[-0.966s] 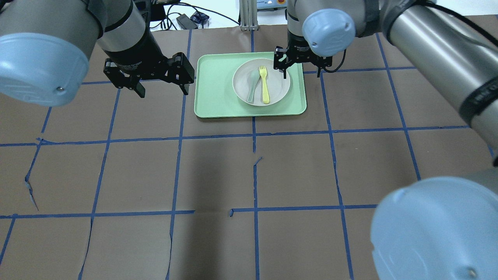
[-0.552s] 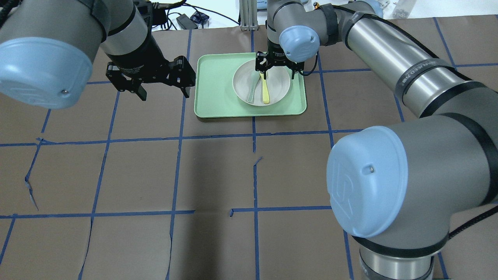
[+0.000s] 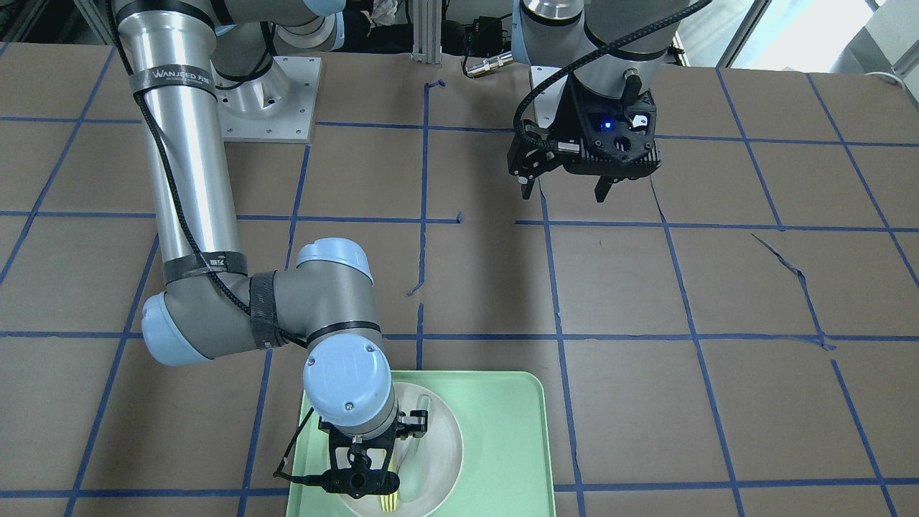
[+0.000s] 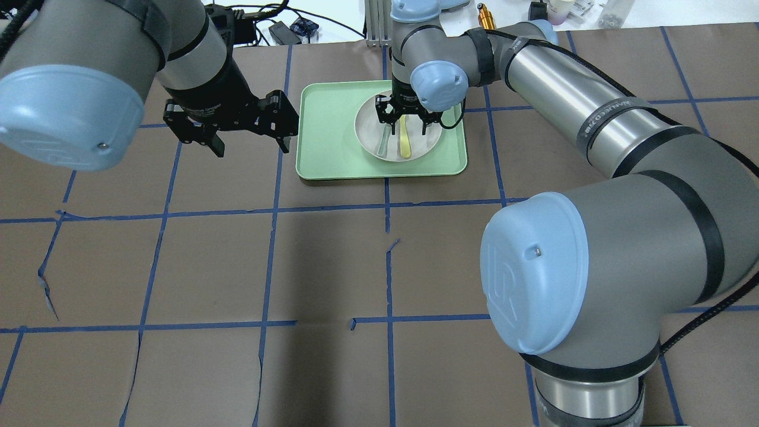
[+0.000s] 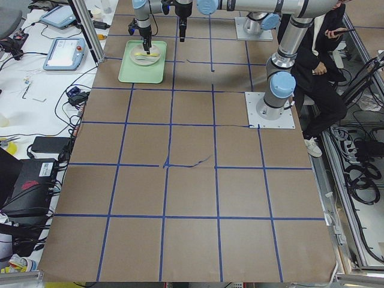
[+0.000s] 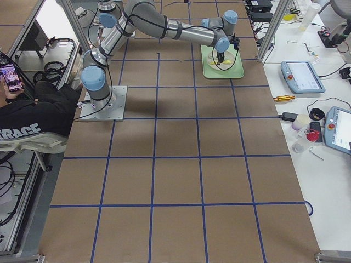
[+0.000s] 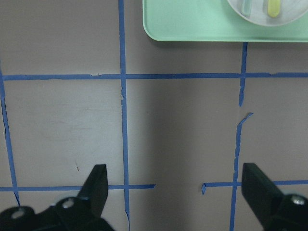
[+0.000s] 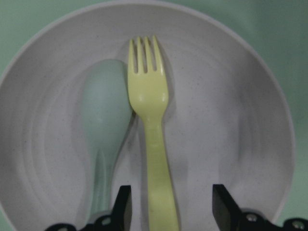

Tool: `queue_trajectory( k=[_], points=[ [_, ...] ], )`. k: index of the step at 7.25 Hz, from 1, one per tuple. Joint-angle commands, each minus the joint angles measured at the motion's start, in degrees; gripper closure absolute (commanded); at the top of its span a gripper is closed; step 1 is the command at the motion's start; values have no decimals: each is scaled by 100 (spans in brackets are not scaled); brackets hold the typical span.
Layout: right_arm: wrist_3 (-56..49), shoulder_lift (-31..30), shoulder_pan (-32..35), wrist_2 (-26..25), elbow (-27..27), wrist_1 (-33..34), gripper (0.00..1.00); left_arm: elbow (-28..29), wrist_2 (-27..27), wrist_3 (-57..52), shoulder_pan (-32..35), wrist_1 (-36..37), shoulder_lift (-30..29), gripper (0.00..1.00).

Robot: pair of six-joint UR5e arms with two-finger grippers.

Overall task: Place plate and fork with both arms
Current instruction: 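Reach the right gripper into the plate and grasp the yellow fork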

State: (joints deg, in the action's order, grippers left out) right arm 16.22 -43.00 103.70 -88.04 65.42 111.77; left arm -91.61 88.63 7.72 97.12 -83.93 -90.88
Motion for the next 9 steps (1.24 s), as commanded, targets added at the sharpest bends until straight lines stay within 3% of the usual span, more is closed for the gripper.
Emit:
queue_trajectory(
  k=[1, 2, 4, 7, 9],
  points=[
    [-57, -41, 19, 41, 225, 249, 37, 11, -4, 1, 0, 8, 0, 0],
    [-57, -50, 19, 24, 243, 249, 39, 3, -4, 1, 0, 17, 0, 0],
    [-57, -41, 19, 32, 252, 249, 57, -6, -4, 1, 0, 17, 0, 0],
    [-57, -6, 19, 32, 261, 249, 60, -6, -4, 10, 0, 17, 0, 0],
    [-48, -33, 19, 24, 252, 240, 74, -6, -4, 10, 0, 26, -9, 0]
  ],
)
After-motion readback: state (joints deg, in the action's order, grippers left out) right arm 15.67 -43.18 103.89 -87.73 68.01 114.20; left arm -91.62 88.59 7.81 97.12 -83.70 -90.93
